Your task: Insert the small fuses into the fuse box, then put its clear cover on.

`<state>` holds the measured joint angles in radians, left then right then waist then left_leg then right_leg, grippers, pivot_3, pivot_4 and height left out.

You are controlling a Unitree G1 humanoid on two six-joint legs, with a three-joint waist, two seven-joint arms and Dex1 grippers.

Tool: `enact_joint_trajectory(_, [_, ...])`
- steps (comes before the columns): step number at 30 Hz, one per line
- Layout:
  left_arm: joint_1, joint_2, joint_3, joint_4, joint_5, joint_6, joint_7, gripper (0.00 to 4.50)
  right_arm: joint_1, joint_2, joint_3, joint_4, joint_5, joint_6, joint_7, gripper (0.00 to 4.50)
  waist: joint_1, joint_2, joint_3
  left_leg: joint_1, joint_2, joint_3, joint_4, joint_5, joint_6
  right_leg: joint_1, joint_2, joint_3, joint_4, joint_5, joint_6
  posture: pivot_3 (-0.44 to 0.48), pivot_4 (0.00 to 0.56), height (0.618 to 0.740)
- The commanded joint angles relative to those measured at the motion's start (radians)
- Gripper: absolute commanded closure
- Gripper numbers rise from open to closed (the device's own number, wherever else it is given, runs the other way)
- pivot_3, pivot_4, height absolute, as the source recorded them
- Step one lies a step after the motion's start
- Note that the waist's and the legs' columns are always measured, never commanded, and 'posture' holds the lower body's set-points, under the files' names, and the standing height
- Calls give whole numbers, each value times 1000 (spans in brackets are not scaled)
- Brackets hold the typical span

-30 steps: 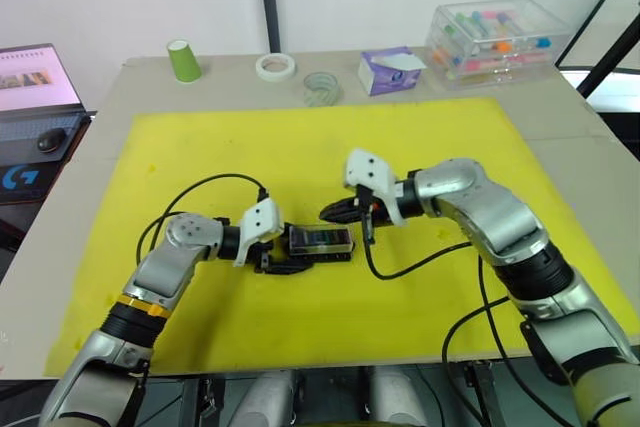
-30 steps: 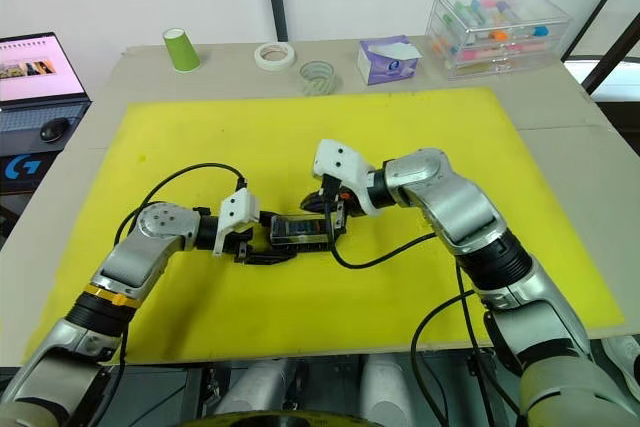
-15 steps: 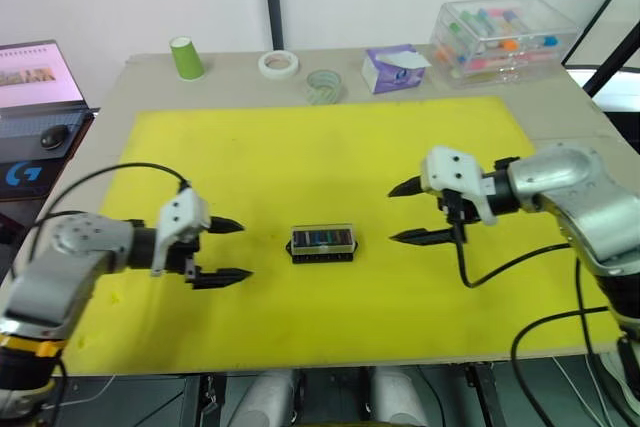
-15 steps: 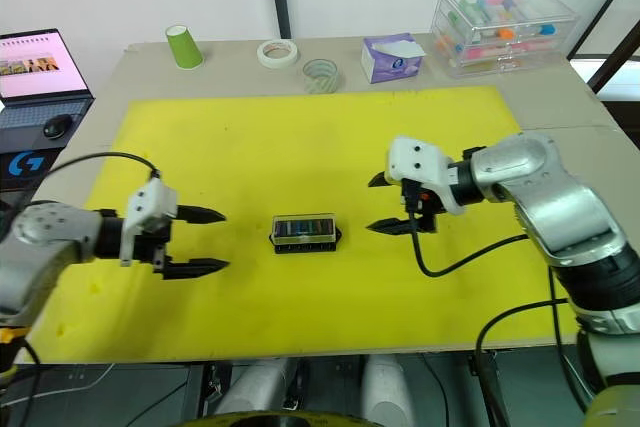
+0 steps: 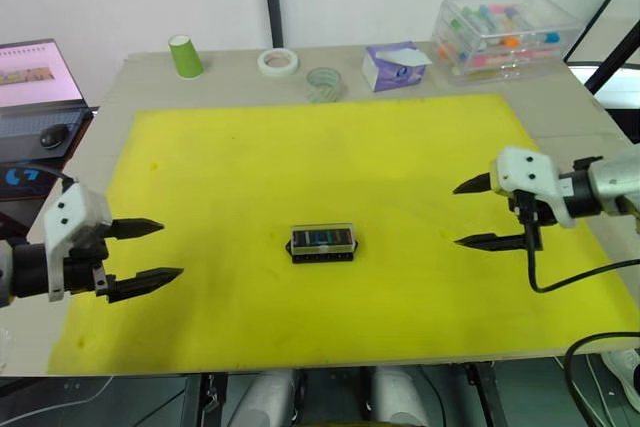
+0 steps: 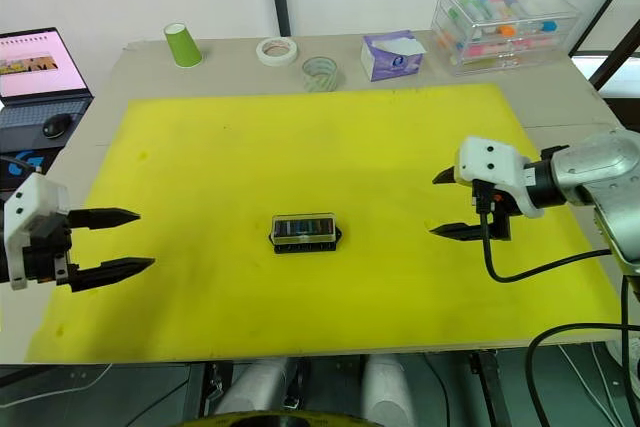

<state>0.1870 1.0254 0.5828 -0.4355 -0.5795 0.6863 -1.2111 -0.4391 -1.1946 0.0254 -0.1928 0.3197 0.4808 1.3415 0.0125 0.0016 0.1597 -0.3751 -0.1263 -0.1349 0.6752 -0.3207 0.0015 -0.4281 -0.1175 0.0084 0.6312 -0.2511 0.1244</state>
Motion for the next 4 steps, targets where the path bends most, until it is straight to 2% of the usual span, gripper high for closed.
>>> enact_joint_trajectory(1, [-2,5,15,-28,-11,-10,19,0,-19,1,-39,-52,26,25,-14,25,0,1,1,0,0,0,0,0,0,0,0,0,0,0,0,0,150,740])
enact_joint_trajectory(4, [-6,7,11,-30,-17,-5,27,0,-25,1,-33,-64,30,36,-19,25,-1,1,1,0,0,0,-1,0,0,0,0,0,0,0,0,0,150,740])
